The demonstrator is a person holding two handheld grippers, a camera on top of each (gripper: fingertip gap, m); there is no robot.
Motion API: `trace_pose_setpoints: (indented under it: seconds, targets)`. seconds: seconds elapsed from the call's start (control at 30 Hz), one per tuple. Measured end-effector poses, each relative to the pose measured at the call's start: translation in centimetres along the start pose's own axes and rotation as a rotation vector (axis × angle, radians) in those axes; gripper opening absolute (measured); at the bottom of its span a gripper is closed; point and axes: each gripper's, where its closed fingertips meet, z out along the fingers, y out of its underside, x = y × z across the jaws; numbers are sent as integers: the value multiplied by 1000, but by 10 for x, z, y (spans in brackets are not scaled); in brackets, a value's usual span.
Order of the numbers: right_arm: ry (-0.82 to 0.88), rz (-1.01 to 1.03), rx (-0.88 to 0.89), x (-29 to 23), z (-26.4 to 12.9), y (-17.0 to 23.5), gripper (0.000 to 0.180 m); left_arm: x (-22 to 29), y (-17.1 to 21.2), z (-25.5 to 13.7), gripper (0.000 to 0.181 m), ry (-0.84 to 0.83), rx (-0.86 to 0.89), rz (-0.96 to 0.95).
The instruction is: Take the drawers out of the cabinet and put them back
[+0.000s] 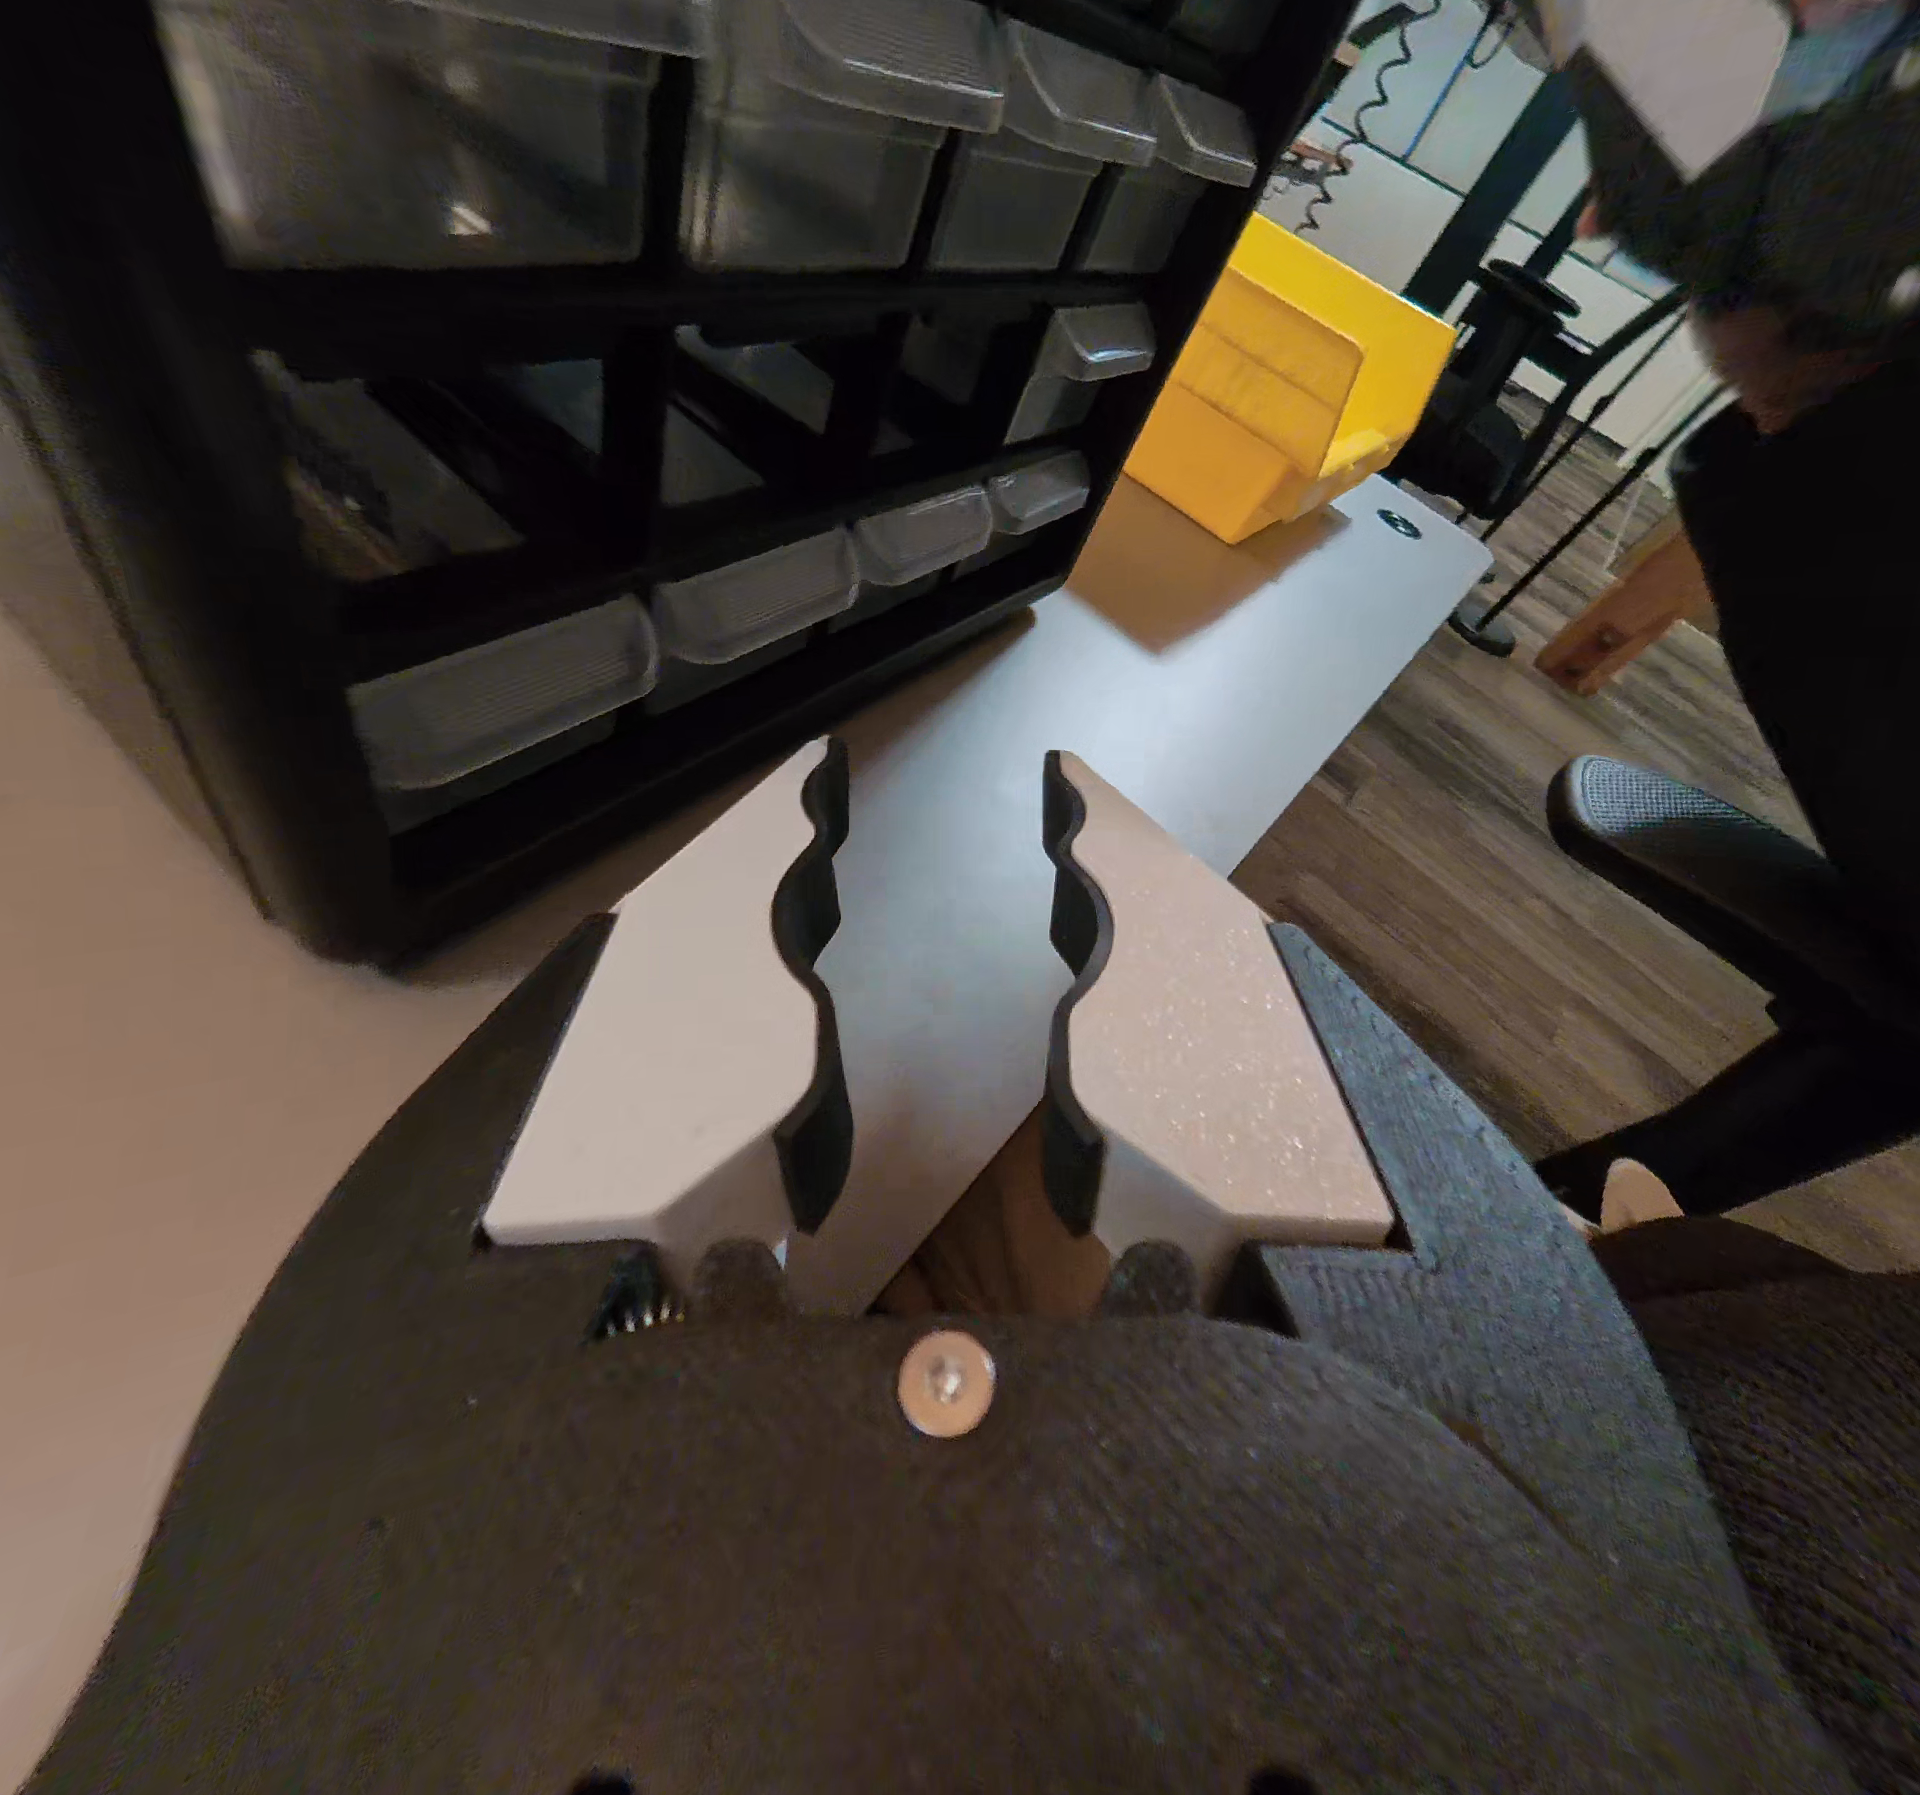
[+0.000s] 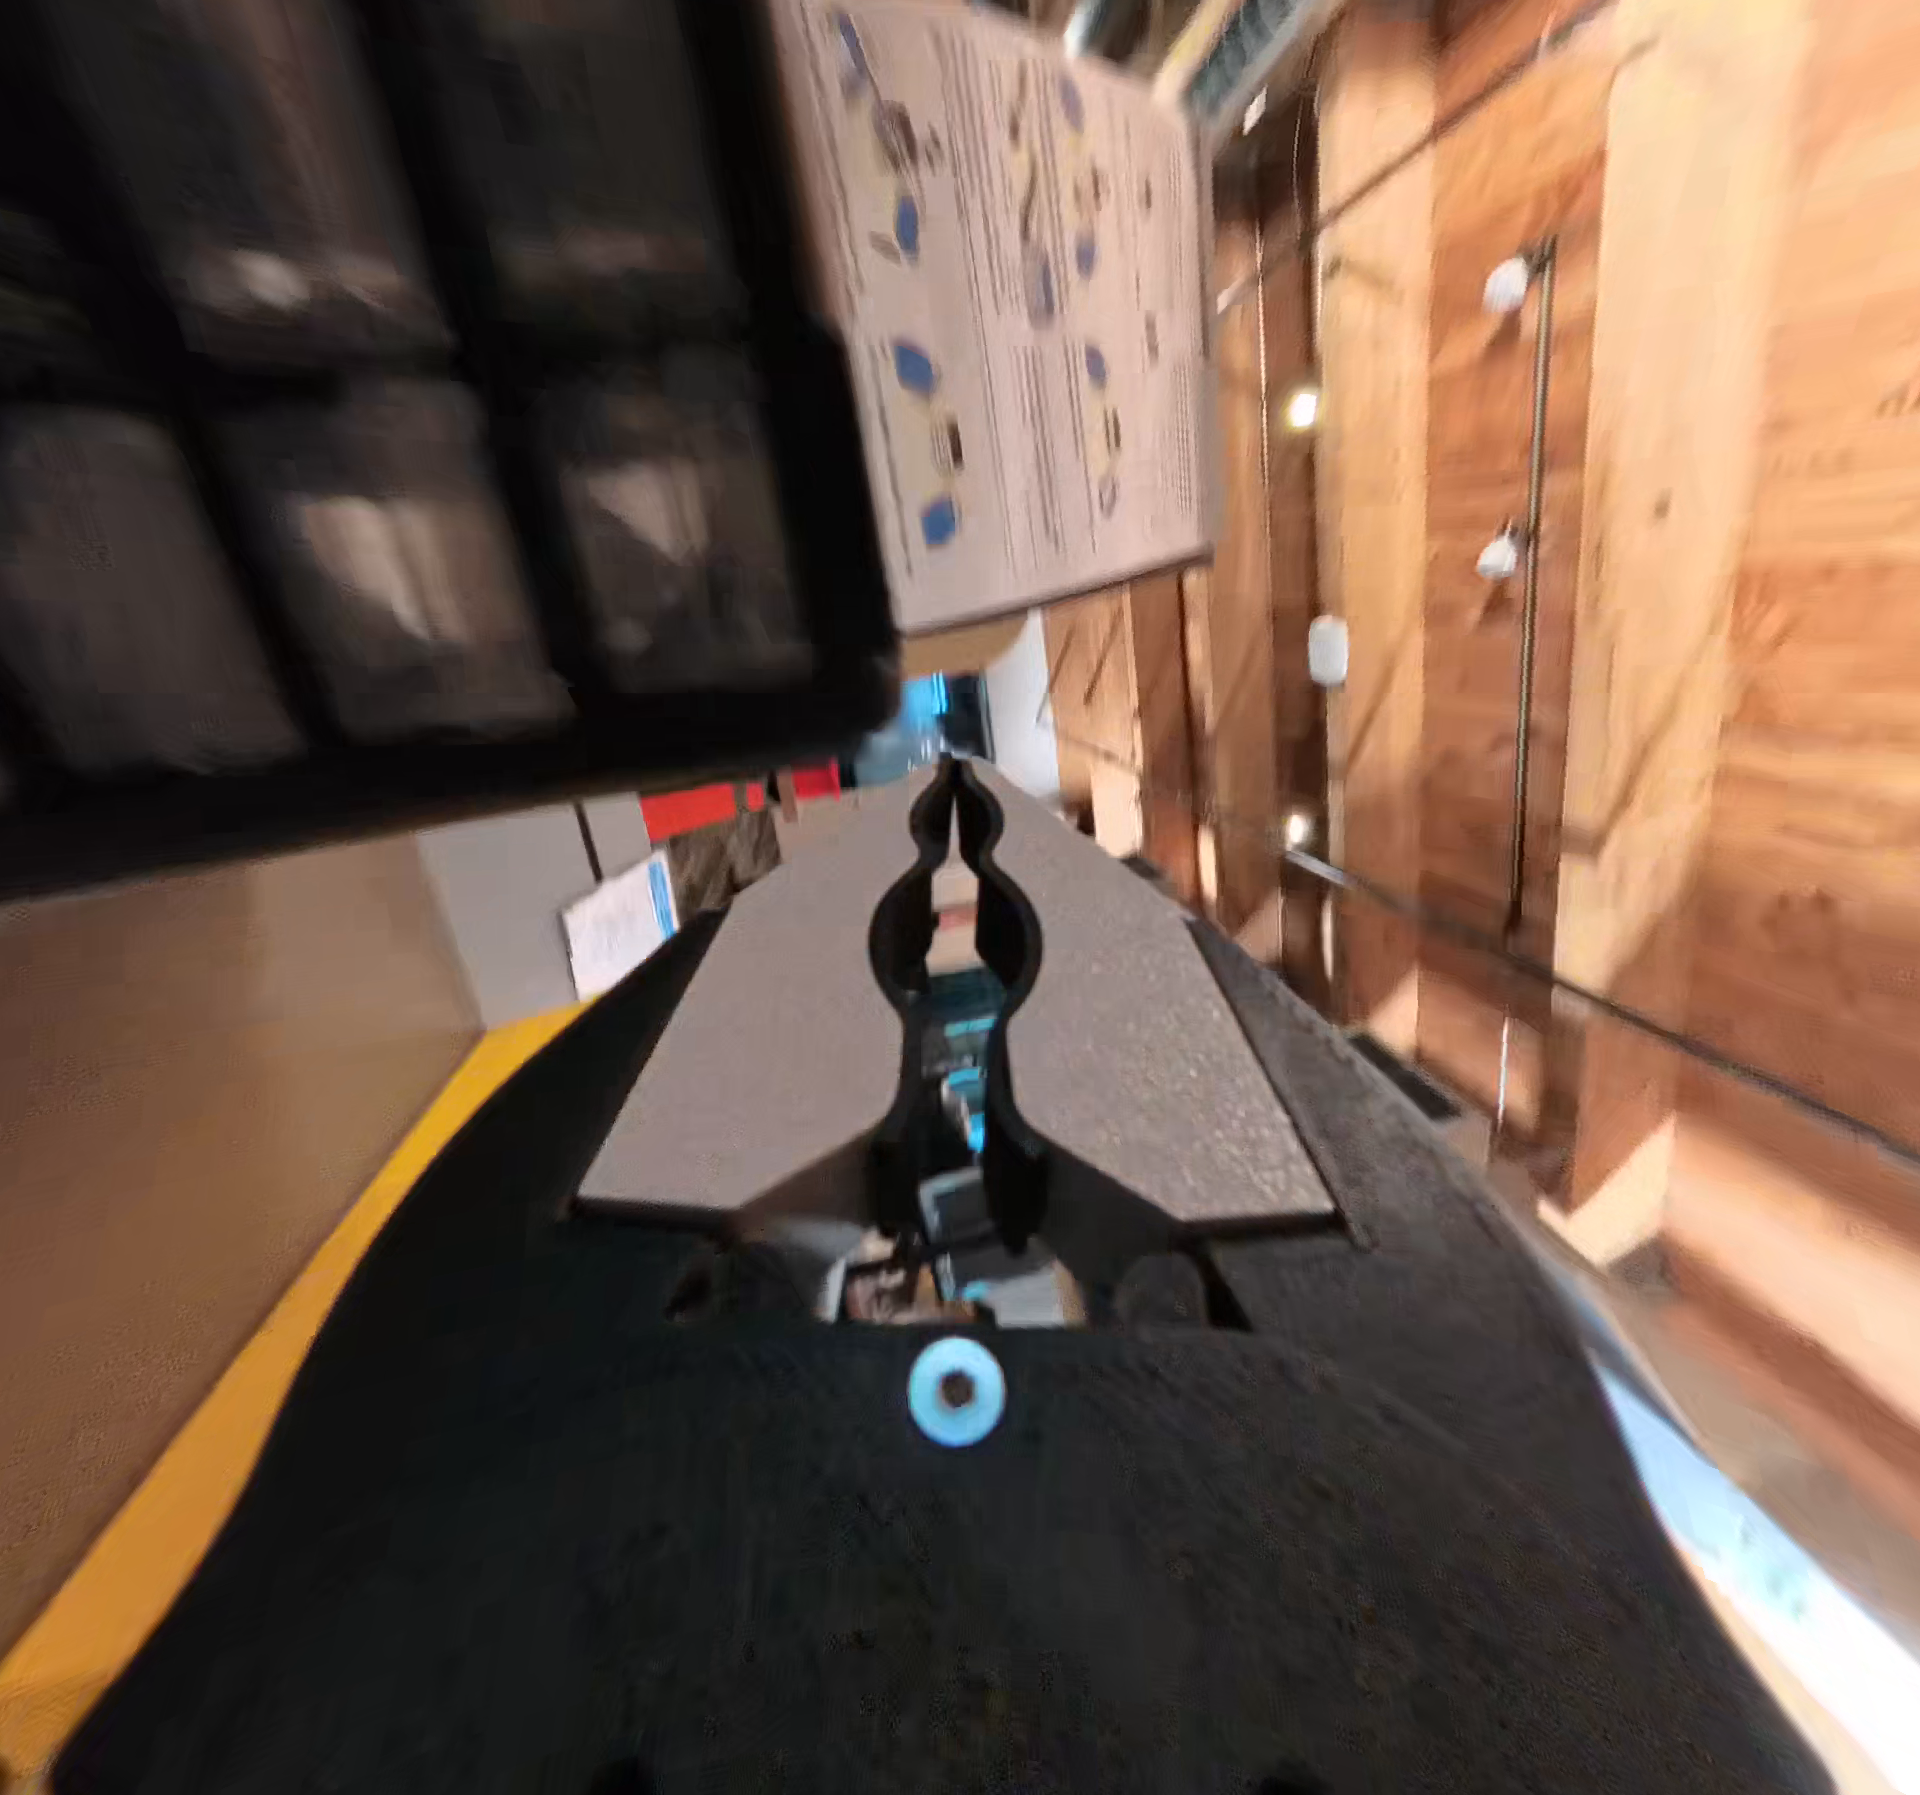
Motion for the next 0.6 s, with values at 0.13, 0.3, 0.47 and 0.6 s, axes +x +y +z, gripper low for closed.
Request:
trace_pose_setpoints:
  seconds: [0.13,0.3,0.47,0.6]
  targets:
    - [-21,13,109,-36,-21,-37,0,11,-3,12,35,48,-4,24]
    - [-48,69,115,-79,-33,-52,1,23,-1,27,35,112,-32,31]
    - [-108,153,82,-100,-31,-54,13,31,2,37,35,147,-56,37]
    - [-154,152,37,-116,-27,-48,22,34,6,42,35,163,-79,34]
